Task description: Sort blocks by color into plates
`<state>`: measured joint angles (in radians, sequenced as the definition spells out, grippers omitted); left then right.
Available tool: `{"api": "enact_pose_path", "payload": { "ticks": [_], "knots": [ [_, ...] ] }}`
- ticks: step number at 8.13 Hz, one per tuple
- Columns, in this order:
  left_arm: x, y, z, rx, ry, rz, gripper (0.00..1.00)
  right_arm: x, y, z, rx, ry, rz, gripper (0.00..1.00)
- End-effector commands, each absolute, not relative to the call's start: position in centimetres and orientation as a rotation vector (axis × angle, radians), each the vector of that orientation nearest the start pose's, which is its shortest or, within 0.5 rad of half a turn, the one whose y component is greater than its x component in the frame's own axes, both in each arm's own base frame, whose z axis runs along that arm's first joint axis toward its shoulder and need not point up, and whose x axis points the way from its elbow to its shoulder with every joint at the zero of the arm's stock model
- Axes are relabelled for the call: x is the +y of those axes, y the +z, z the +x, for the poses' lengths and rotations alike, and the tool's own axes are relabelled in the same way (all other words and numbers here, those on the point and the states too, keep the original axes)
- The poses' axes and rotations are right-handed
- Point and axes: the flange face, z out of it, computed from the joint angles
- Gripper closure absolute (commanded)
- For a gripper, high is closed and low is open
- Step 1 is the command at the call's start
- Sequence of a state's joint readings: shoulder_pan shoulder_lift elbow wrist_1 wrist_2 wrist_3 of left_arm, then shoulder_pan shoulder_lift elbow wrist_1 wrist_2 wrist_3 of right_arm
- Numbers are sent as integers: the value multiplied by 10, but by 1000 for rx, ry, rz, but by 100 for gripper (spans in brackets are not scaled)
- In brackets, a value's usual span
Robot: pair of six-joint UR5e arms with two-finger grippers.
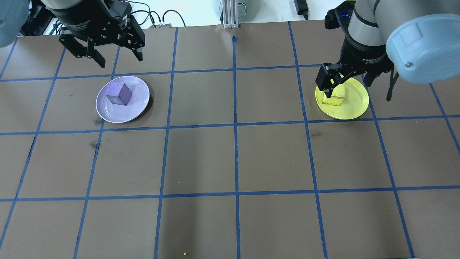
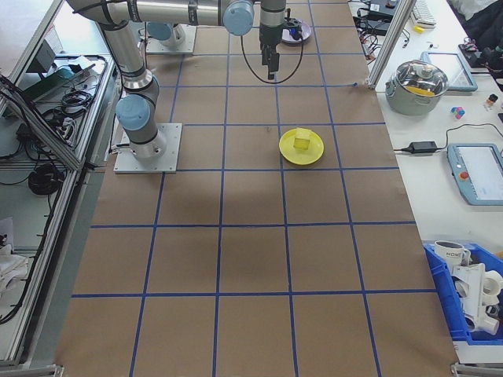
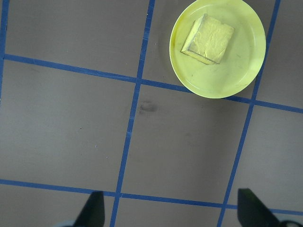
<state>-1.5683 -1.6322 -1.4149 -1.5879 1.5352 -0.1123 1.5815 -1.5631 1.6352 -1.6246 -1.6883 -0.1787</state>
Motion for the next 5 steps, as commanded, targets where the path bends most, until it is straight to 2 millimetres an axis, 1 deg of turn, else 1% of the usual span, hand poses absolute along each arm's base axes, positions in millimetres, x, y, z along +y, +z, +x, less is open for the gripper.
{"api": "enact_pose_path", "payload": {
  "ticks": [1, 5],
  "knots": [
    [-491, 530, -133, 3143, -115, -215, 11, -491, 459, 127, 3244, 44, -311, 0],
    [-495, 524, -133, 3145, -113, -217, 12, -491, 460, 127, 3241, 39, -313, 0]
  ]
}}
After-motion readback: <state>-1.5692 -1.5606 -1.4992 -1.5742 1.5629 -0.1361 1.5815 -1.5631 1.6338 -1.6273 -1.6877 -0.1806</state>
